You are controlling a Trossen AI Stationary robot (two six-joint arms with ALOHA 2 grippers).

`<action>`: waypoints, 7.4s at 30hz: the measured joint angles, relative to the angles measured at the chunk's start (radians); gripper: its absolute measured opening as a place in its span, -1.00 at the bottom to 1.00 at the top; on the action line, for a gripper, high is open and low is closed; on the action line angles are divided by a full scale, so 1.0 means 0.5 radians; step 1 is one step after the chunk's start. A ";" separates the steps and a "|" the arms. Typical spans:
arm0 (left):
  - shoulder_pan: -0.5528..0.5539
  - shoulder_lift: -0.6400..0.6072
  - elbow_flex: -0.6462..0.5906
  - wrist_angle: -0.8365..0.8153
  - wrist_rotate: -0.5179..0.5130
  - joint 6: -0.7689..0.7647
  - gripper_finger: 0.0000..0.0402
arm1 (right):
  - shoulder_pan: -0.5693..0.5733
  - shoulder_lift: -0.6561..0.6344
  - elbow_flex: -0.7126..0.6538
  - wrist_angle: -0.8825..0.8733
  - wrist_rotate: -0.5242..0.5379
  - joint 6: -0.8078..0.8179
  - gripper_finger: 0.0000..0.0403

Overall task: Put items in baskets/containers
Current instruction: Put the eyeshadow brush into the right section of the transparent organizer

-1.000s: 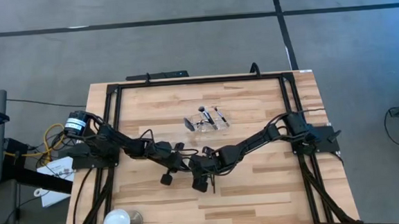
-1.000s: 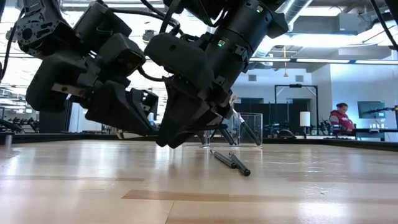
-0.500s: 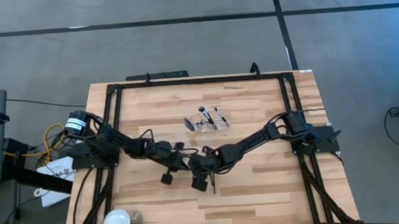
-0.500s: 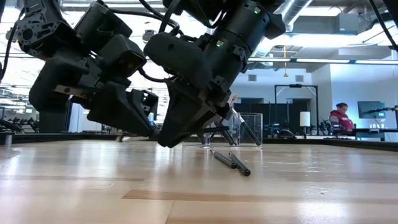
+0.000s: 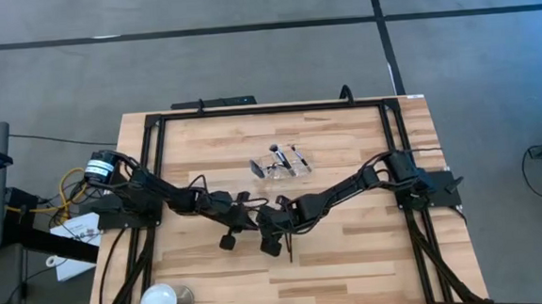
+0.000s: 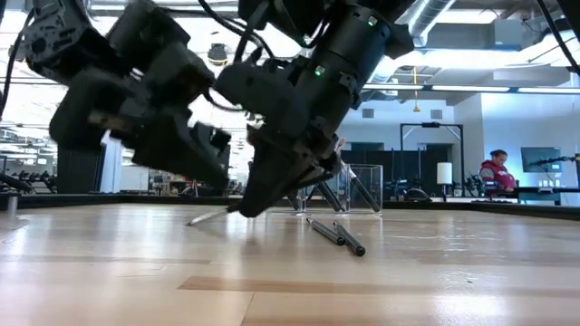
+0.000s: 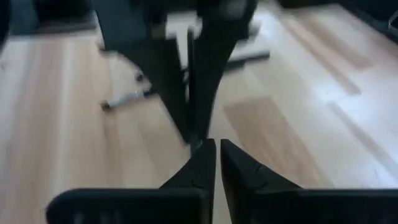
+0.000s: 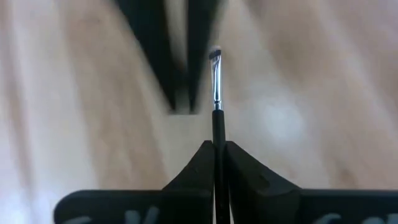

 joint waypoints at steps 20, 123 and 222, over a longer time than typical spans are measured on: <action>0.000 -0.594 -0.003 -0.029 -0.017 0.003 -0.94 | 0.473 -1.100 -0.254 -0.829 1.821 0.074 -0.97; 0.072 -0.587 0.002 0.550 -0.387 -0.090 -0.92 | -0.169 -0.926 -0.753 1.075 0.126 -0.818 -0.35; 0.085 -0.587 0.002 0.481 -0.756 -0.090 -0.26 | -0.753 -0.406 -2.109 3.760 0.483 -1.160 -0.70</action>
